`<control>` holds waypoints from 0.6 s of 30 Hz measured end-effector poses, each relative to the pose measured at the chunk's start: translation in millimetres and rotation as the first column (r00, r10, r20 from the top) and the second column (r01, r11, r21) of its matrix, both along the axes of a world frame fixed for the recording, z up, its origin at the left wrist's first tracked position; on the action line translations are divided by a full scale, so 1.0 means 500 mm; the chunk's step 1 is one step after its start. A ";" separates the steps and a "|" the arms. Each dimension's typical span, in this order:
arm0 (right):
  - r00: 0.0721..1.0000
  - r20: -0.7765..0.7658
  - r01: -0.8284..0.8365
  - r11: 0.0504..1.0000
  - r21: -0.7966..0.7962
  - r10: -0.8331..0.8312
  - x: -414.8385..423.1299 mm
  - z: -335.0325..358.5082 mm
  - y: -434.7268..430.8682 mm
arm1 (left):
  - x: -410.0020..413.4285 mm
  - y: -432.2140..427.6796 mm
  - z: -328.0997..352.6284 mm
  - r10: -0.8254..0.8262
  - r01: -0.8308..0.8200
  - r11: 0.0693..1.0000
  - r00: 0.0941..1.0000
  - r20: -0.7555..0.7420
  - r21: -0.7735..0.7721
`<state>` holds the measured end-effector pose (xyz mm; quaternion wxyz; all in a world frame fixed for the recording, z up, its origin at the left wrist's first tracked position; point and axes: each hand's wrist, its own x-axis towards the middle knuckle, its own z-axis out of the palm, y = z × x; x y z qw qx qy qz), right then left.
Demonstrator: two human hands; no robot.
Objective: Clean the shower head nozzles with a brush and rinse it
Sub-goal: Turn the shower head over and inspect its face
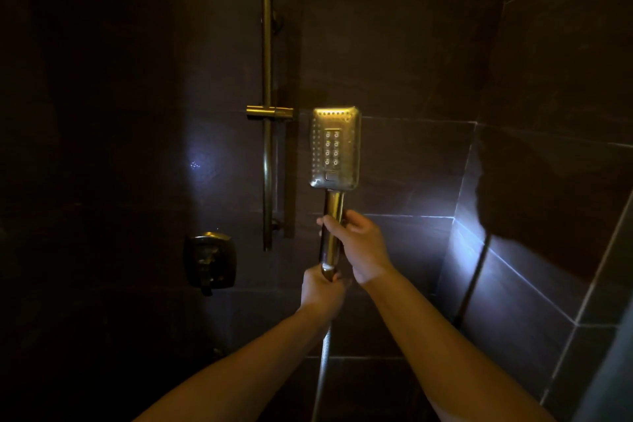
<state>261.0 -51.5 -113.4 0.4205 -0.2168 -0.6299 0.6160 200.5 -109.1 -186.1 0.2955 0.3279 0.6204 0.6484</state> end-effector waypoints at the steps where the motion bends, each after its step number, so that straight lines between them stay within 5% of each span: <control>1: 0.999 -0.014 -0.052 0.998 -0.019 0.052 -0.001 0.005 0.002 | -0.004 0.000 0.003 0.002 -0.002 1.000 1.000 -0.014 0.012; 8: 0.972 -0.069 -0.234 0.958 -0.168 0.225 0.002 0.013 0.009 | -0.022 -0.015 0.000 -0.029 0.030 0.999 0.999 -0.042 0.020; 18: 0.985 0.166 0.054 0.998 0.017 -0.056 -0.035 -0.023 -0.030 | -0.012 -0.025 -0.017 -0.046 0.047 0.994 0.999 0.008 -0.101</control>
